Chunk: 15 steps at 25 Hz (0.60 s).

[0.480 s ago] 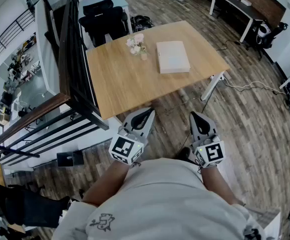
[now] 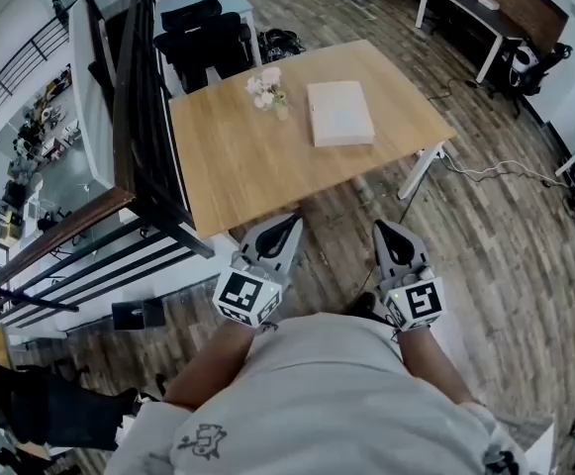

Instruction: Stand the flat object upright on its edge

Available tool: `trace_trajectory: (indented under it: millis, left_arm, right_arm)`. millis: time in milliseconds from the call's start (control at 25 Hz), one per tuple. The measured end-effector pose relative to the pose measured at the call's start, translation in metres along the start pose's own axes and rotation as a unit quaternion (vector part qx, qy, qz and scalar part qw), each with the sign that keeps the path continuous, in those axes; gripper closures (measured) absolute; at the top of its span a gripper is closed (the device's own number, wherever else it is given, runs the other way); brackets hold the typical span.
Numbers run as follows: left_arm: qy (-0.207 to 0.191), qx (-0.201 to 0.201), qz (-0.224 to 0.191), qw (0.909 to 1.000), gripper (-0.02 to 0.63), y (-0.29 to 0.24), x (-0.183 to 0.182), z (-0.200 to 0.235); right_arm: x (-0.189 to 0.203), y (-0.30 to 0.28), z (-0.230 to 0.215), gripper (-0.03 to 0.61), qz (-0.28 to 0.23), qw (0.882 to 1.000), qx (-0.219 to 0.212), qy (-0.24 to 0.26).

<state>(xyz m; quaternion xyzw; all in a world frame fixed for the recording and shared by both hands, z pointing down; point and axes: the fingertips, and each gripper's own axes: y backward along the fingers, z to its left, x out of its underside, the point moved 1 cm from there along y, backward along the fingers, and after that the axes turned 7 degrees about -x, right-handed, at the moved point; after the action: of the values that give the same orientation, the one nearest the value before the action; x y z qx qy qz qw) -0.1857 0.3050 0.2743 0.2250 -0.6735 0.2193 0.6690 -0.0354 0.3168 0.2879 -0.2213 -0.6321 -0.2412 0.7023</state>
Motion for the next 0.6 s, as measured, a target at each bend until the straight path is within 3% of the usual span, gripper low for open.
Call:
trace_trajectory:
  millis: [520,600]
  left_arm:
    - [-0.002,-0.021,0.010,0.9997,0.606,-0.060,0.013,-0.010]
    - [-0.003,-0.025,0.013,0.9996,0.589,-0.076,0.017,-0.014]
  right_arm:
    - [0.013,-0.011,-0.061,0.572,-0.006,1.000,-0.012,-0.008]
    - [0.019,-0.013,-0.078,0.518,-0.001,1.000,-0.018,-0.013]
